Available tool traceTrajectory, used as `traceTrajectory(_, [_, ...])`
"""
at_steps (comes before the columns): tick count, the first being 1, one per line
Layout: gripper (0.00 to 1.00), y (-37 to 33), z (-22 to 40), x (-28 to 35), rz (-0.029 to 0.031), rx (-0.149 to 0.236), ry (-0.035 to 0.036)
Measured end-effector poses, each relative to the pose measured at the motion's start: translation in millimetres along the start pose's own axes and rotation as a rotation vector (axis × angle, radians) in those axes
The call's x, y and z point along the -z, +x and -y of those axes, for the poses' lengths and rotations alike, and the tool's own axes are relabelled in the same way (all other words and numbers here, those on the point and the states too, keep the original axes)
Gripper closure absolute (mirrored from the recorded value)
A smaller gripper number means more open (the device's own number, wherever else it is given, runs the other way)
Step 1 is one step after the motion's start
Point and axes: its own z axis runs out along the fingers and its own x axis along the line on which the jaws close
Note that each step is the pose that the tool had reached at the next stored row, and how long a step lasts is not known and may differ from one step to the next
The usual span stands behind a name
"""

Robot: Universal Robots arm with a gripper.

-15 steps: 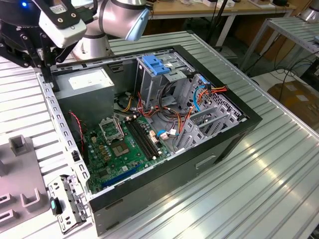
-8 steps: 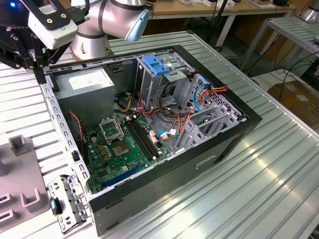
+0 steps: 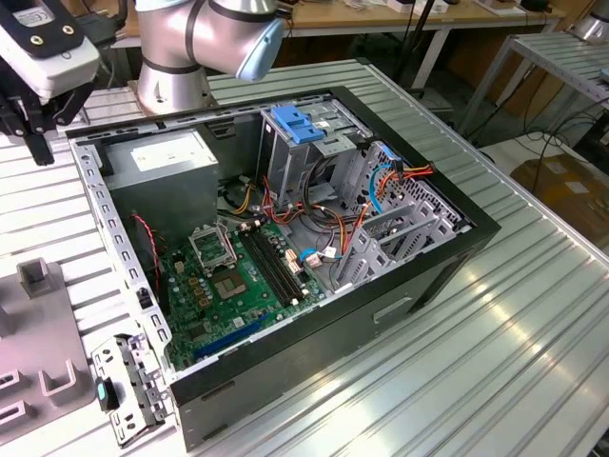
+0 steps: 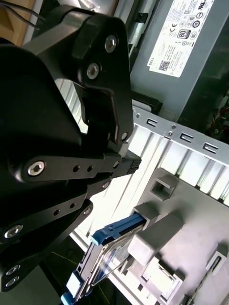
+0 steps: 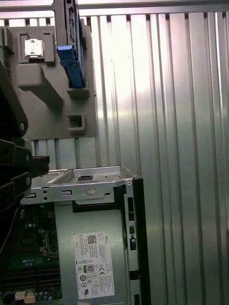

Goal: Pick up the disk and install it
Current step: 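Reach for the disk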

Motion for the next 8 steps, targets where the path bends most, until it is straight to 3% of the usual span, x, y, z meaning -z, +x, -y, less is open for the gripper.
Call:
traceTrajectory(4, [0.89, 10.3, -6.0, -0.1, -0.0002, 0.000, 0.0002])
traceTrajectory(6, [0.89, 20.3, -7.9, -0.1, 0.0000, 0.000, 0.0000])
traceTrajectory(8, [0.89, 34.6, -8.5, 0.0, -0.0001, 0.000, 0.0000])
